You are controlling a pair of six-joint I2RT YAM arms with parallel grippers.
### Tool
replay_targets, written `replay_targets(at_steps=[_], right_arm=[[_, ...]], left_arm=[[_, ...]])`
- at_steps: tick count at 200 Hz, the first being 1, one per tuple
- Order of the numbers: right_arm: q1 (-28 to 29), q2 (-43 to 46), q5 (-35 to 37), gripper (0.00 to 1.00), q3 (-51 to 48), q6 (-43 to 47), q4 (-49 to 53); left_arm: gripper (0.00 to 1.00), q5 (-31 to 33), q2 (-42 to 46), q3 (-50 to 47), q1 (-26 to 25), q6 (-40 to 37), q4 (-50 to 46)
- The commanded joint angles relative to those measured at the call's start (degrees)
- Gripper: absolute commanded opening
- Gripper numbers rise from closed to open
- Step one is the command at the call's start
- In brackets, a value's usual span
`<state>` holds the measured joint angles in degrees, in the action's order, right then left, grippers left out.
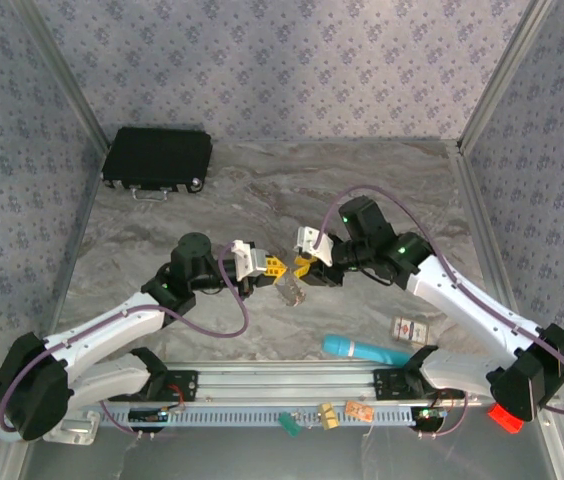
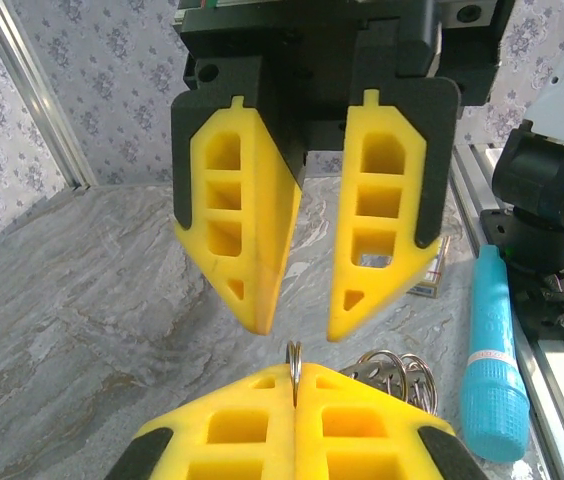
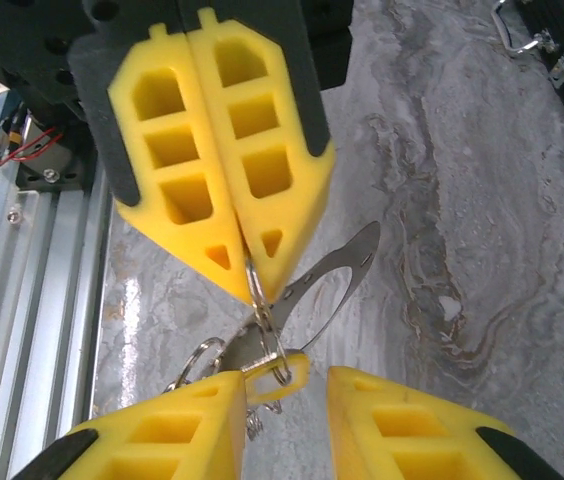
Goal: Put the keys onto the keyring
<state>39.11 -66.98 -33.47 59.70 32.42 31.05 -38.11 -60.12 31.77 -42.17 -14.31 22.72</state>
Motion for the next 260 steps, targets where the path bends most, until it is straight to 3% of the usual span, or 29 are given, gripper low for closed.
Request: replay_targets(at_steps=[1, 41, 76, 89, 151, 197, 260], right_arm=[[0.60, -0.90, -2.31, 0.29, -0.06, -1.07, 0.08], [0.91, -2.28, -2.12, 0.23, 0.68, -0.52, 0.27], [0.80, -2.12, -1.79, 0.03, 0.51, -0.52, 0.33], [0.63, -2.48, -1.34, 0.00, 0.26, -0.59, 0.23], [1.40, -7.27, -3.12, 0.00, 1.81, -0.51, 0.21], [-0.34, -3.39, -3.53, 0.22, -1.31, -1.37, -2.52], [-0.73, 0.62, -6.01, 0.25, -4.46, -3.39, -6.77]], left_arm=[[0.00, -1.88, 1.03, -0.17, -0.34, 0.13, 3.12], [0.00, -1.88, 1.43, -0.28, -0.29, 0.15, 3.03], [0.00, -1.97, 1.65, -0.39, -0.37, 0.15, 3.03], [0.00, -2.26, 1.75, -0.39, -0.31, 0.16, 3.11], [0.00, -4.70, 1.44, 0.73, -0.87, 1.85, 5.24], [0.00, -3.12, 1.10, -0.02, -0.95, 1.30, 5.79], [0.00, -3.55, -0.52, -0.95, -0.93, 3.90, 10.06]])
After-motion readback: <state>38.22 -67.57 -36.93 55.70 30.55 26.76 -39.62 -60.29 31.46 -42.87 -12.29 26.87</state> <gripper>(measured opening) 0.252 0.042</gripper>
